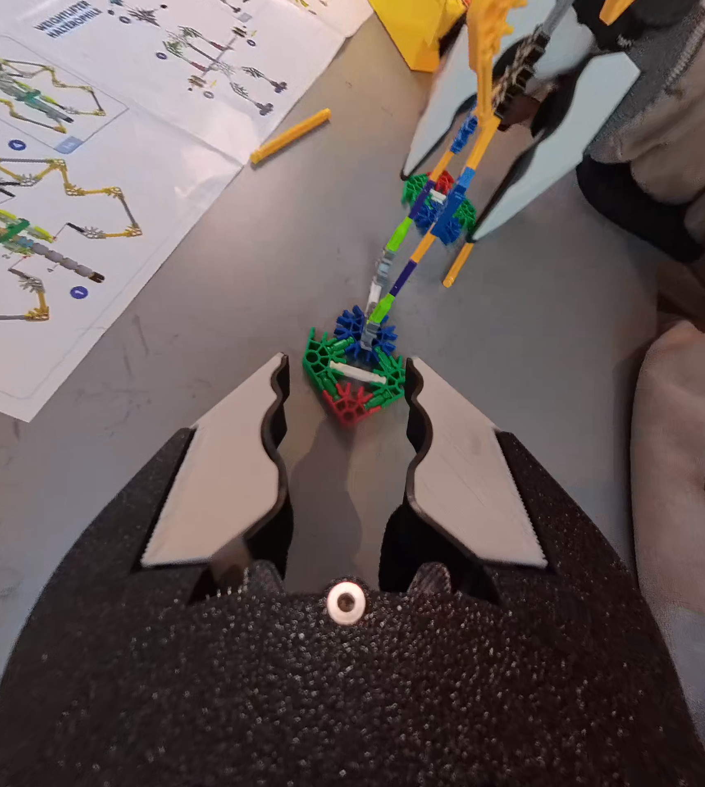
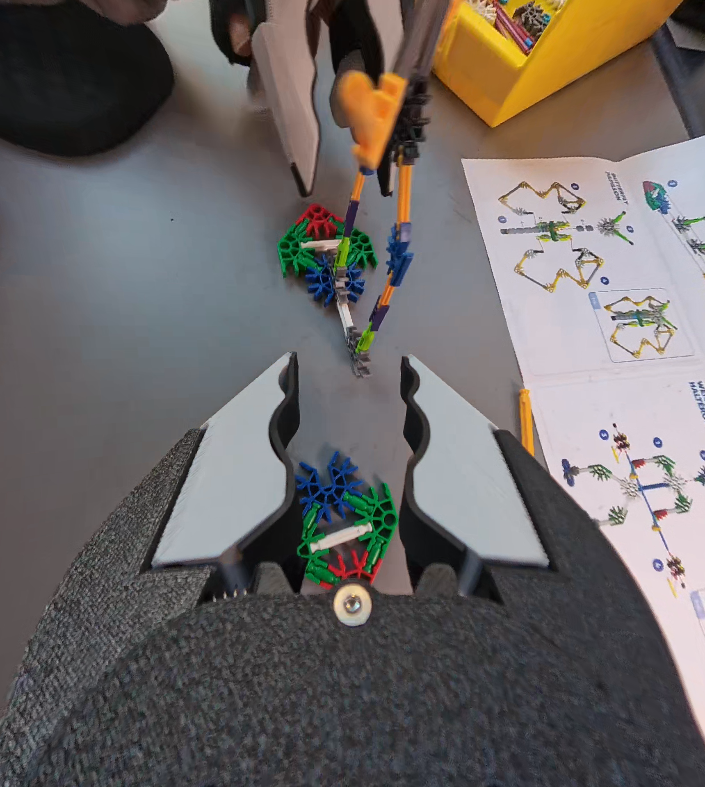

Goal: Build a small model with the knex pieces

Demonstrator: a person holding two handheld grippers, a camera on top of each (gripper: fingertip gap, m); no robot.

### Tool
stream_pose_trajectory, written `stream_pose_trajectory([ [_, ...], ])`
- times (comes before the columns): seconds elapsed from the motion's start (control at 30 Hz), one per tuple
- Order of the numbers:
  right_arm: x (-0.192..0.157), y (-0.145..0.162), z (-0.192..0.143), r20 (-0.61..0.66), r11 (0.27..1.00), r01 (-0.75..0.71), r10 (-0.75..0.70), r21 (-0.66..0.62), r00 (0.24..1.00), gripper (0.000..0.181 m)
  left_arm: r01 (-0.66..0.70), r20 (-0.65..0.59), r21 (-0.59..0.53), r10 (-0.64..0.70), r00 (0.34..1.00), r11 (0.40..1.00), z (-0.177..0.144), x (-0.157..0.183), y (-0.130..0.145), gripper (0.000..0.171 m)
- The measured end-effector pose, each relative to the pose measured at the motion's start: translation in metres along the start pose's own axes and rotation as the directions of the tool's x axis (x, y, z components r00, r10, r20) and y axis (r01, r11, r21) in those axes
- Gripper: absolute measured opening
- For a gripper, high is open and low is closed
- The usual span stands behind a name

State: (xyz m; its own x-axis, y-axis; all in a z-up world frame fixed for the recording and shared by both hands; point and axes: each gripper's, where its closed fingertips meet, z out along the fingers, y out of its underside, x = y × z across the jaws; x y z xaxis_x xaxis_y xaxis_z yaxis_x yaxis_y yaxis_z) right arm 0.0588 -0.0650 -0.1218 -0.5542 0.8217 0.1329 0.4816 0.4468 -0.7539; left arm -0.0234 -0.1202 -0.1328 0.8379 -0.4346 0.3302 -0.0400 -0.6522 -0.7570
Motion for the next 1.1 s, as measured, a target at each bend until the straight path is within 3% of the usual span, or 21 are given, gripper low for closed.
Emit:
stream_pose_trajectory([
  [0.17, 0.009, -0.010, 0.019, 0.029, 0.999, -0.043, 0.042, 0.016, 0.999, 0.028, -0.170, 0.053, -0.056, 0.173, 0.984, 0.984, 0.006, 0.005, 0.017, 0.055],
  [0.27, 0.014, -0.005, 0.030, 0.028, 0.998, -0.059, 0.059, -0.021, 0.998, 0.006, -0.286, 0.101, -0.129, 0.299, 0.949, 0.950, 0.016, 0.003, 0.026, 0.039],
  [0.53, 0.012, 0.004, 0.034, 0.112, 0.972, -0.218, 0.227, -0.084, 0.967, 0.005, -0.279, 0.050, -0.112, 0.286, 0.957, 0.954, 0.021, 0.006, 0.025, 0.038],
  [0.83, 0.005, 0.008, 0.035, 0.135, 0.987, -0.131, 0.142, -0.087, 0.981, 0.005, -0.331, -0.010, -0.088, 0.332, 0.943, 0.939, 0.023, 0.005, 0.024, 0.038],
  [1.1, 0.004, 0.009, 0.035, 0.192, 0.970, -0.221, 0.237, -0.103, 0.952, 0.005, -0.355, -0.018, -0.096, 0.355, 0.935, 0.930, 0.023, 0.004, 0.024, 0.037],
])
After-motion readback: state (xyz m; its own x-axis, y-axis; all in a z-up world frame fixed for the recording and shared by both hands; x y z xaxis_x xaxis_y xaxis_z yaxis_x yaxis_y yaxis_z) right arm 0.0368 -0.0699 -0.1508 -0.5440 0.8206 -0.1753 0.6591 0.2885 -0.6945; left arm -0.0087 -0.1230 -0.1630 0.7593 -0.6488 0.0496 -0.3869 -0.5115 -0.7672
